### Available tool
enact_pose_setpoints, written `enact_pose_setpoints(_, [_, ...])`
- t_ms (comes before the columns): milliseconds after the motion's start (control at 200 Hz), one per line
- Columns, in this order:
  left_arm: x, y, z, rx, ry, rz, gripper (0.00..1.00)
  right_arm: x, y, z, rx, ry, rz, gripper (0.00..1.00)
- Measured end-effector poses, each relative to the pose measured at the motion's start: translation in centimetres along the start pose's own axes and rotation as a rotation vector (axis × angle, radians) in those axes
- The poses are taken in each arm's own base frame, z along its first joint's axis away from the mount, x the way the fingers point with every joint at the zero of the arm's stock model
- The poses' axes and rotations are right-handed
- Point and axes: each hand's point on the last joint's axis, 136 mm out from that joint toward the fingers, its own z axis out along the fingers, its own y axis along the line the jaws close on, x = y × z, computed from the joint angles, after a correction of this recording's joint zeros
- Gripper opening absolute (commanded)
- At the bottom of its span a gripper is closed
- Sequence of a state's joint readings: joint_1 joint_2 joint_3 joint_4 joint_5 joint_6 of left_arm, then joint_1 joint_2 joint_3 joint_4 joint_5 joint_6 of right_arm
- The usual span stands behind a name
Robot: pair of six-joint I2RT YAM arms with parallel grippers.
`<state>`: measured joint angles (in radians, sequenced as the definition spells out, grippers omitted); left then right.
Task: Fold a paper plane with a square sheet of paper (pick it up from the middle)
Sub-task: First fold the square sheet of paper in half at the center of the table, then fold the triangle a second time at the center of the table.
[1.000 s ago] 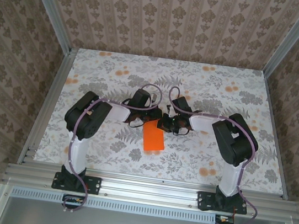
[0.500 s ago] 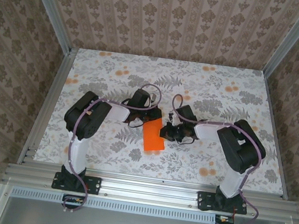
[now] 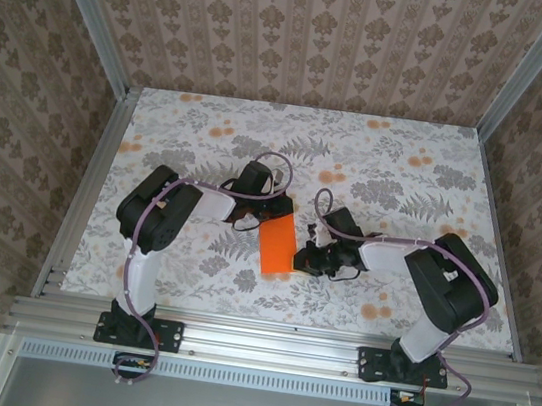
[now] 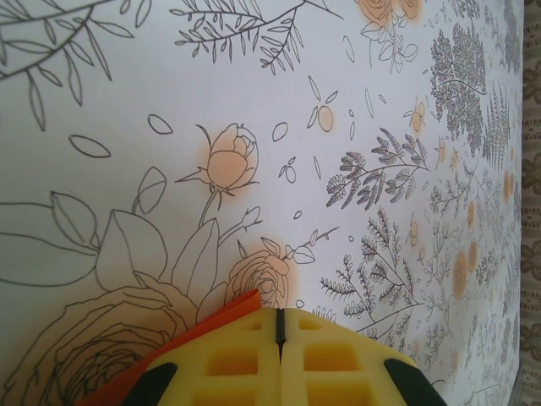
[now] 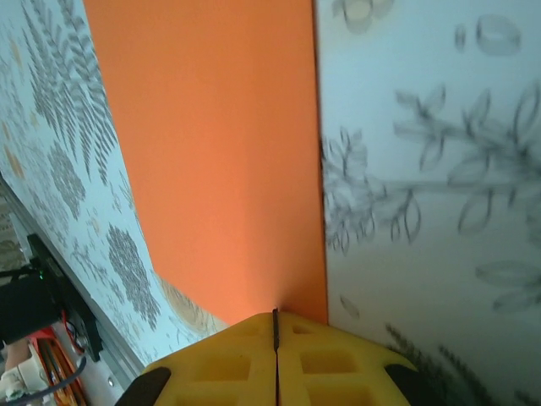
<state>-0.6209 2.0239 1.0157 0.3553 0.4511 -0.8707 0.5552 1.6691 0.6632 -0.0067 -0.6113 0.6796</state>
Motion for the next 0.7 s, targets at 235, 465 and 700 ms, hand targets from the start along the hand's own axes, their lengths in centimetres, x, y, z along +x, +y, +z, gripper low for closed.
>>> enact_pose_setpoints(235, [-0.2, -0.1, 0.0, -0.003, 0.006, -0.002, 0.12, 2.3, -0.4, -0.8, 0.043, 0.060, 0.018, 0.12])
enact_pose_setpoints(465, [-1.7, -0.3, -1.1, -0.051, -0.014, 0.005, 0.43, -0.5, 1.7, -3.8, 0.093, -0.090, -0.051, 0.30])
enact_pose_setpoints(700, [-3.2, -0.5, -4.6, -0.138, -0.051, 0.007, 0.62, -4.8, 3.0, -5.5, 0.201, -0.233, -0.125, 0.39])
